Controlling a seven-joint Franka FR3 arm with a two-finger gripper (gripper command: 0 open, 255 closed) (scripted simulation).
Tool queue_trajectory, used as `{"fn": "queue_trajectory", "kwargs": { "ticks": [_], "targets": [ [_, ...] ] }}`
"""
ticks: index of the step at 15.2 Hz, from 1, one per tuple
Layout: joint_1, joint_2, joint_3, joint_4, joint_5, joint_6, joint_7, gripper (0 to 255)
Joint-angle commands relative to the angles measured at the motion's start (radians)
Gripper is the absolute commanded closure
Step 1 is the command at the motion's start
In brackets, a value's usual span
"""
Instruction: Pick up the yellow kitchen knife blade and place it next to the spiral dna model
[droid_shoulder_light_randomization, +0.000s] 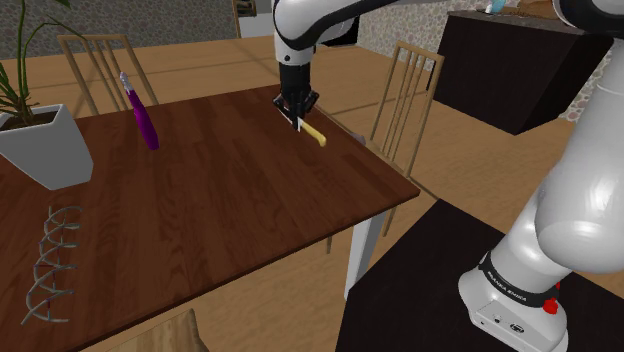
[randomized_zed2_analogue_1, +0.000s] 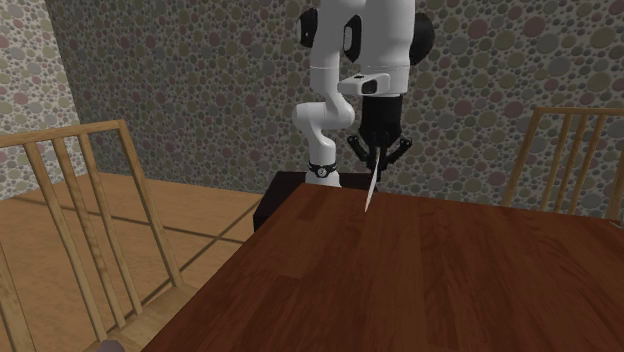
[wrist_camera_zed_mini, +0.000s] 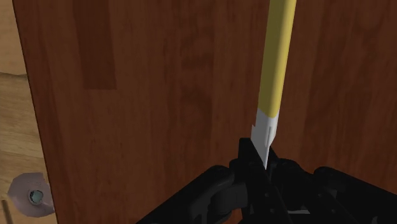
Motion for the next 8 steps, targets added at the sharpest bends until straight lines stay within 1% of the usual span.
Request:
{"fn": "queue_trajectory", "kwargs": {
  "ticks": [1, 8],
  "targets": [
    [0.028, 0.016, 0.019, 0.023, -0.004, -0.007, 0.049, 255],
    [0.125, 0.089, 0.077, 0.12, -0.026, -0.032, 0.207, 255]
  ]
}}
